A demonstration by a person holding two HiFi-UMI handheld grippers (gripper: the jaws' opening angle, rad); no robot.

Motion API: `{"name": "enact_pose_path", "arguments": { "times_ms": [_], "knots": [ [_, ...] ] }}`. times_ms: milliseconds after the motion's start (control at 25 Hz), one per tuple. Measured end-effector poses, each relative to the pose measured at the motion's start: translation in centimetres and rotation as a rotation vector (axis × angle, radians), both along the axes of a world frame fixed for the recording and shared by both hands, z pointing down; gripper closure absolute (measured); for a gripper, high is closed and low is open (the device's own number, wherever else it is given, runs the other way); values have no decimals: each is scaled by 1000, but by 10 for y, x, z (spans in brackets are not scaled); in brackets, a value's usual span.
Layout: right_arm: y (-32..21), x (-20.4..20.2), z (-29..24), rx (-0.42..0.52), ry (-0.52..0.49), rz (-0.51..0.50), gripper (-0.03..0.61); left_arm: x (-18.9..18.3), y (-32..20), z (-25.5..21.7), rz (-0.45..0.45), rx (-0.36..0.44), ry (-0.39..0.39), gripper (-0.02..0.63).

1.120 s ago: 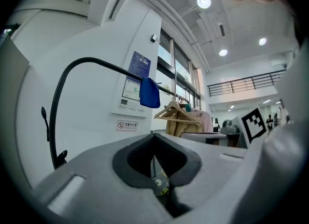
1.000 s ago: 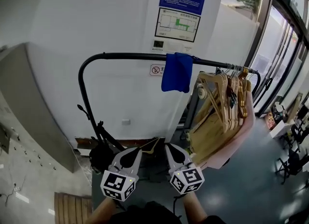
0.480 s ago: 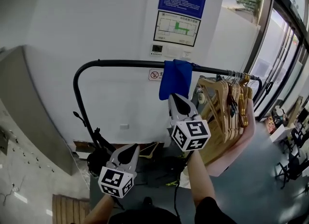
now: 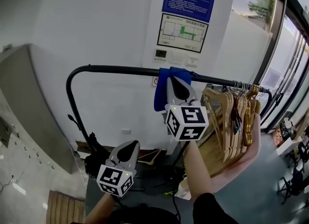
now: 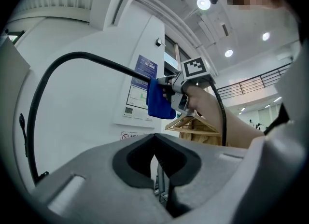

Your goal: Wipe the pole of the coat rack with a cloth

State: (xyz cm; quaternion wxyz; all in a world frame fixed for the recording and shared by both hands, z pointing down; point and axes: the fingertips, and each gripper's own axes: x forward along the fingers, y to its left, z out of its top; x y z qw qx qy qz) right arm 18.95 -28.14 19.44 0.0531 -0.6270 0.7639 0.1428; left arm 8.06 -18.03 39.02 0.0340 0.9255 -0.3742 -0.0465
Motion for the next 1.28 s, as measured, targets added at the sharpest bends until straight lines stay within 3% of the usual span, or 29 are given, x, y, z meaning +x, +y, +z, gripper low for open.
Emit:
{"name": "enact_pose_path", "arguments": {
  "times_ms": [240, 640, 760, 1000, 1280],
  "knots": [
    [5, 26, 0, 29, 1, 49, 575, 15, -5, 14, 11, -30, 2, 609],
    [35, 175, -4, 33, -155, 326, 575, 29, -38, -39, 99, 62, 12, 609],
    [39, 190, -6, 26, -188, 315, 575, 31, -41, -46, 125, 73, 13, 609],
    [34, 158, -9, 46, -178, 250, 577, 27, -44, -35, 145, 47, 12, 609],
    [6, 30, -11, 40, -68, 62, 577, -15, -49, -31, 82, 37, 17, 609]
  ]
}}
